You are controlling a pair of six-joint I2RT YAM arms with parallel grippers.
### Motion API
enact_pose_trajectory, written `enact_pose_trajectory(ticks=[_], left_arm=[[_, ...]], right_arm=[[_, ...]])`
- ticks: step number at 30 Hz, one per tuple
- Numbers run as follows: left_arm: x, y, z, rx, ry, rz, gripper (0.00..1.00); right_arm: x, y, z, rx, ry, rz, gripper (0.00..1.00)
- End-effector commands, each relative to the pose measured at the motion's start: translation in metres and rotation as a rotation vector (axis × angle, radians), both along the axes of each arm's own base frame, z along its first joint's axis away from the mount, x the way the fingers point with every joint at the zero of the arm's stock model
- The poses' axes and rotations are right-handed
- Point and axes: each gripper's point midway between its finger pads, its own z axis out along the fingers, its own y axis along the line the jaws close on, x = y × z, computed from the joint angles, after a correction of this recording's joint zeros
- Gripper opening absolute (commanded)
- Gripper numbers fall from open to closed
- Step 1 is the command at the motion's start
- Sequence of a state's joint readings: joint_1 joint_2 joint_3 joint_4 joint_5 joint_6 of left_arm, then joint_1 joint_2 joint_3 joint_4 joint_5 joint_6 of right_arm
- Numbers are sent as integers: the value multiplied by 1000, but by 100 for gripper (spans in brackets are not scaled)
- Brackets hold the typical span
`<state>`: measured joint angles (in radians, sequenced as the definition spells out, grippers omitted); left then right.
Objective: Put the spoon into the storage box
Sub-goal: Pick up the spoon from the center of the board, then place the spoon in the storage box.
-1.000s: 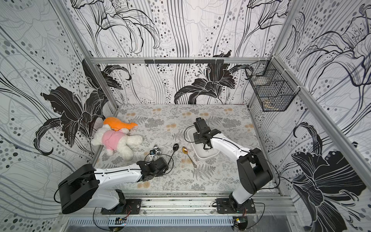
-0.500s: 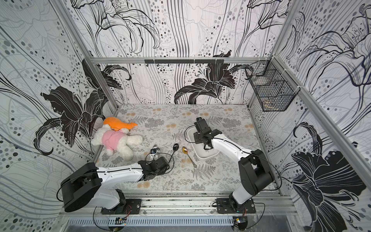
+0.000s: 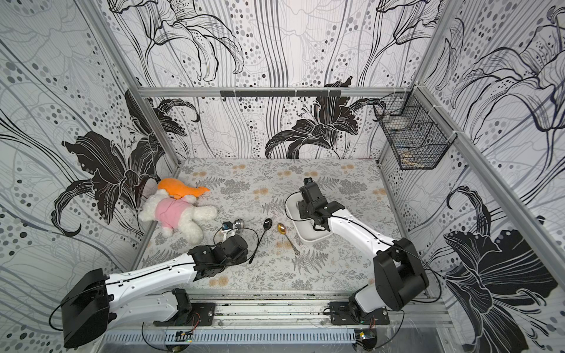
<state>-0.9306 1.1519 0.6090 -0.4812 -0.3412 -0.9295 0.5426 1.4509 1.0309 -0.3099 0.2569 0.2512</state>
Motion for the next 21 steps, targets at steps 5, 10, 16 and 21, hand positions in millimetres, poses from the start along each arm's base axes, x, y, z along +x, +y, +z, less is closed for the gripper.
enact_pose_trajectory(ticks=[5,10,16,21], left_arm=[[28,-63,60,-156,-99,-126,0],[57,-118,84,-171,-104,-158,0],[89,-205,91,-166,-97,-207,0],[114,-252,71,-159,-53,-197,0]], right_arm=[[3,-30,24,74,-106,-125,28],[5,-63,25,187,-118,-228,27],[-2,-94,29,214,-163,-347,27],[-9,-110,39,223,-222,-403,27]])
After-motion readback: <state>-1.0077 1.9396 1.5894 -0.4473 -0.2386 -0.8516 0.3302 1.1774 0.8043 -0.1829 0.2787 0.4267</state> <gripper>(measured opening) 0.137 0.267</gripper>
